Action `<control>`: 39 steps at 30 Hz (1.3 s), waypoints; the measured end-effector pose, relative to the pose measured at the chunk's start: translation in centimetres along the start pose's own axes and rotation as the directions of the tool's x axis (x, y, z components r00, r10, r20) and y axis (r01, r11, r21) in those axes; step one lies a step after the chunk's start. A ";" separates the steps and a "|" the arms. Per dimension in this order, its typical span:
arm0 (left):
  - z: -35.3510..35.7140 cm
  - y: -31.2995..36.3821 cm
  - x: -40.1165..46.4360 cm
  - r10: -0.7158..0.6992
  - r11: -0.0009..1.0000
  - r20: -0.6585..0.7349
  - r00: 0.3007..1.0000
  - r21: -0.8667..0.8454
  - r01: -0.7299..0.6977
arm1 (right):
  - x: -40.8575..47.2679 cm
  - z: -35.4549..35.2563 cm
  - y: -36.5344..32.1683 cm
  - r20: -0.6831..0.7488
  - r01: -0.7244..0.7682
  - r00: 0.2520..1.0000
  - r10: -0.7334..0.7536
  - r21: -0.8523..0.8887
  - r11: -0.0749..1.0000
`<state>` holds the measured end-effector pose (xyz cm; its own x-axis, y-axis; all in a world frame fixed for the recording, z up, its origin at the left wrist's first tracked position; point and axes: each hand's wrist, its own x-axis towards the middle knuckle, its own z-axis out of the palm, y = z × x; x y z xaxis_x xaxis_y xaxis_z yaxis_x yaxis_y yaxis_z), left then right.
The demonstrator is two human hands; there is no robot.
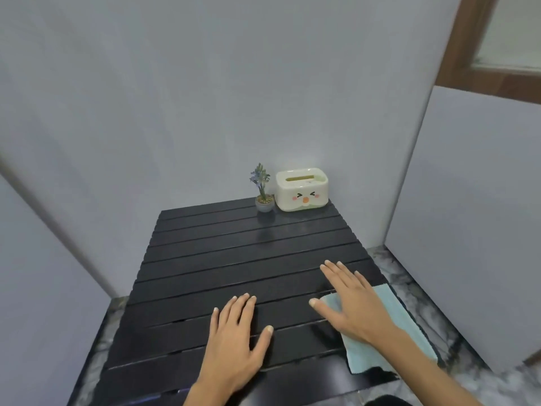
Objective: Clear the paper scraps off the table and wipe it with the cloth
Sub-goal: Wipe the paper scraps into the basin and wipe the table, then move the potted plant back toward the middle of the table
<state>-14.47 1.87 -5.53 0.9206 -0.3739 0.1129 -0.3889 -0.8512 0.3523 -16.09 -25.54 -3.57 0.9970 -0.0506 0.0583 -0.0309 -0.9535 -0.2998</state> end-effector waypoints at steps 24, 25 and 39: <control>0.4 -7.2 24.0 0.102 0.991 -0.046 0.994 -0.079 -0.105 | 22.3 4.2 -0.3 0.076 0.112 0.990 -0.121 0.113 0.987; 0.5 -7.1 25.1 0.104 0.991 -0.047 0.993 -0.078 -0.108 | 22.5 4.4 -0.1 0.073 0.117 0.990 -0.125 0.103 0.988; 3.1 -3.1 36.2 -0.056 0.928 -0.123 0.991 -0.372 0.006 | 22.6 5.1 0.5 0.021 0.170 0.985 -0.171 0.053 0.984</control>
<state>19.97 -10.15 -5.42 0.9384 -0.2772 0.2064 -0.3418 -0.6554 0.6735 6.78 -25.64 -7.21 0.9888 0.1198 0.0890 0.1430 -0.9312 -0.3352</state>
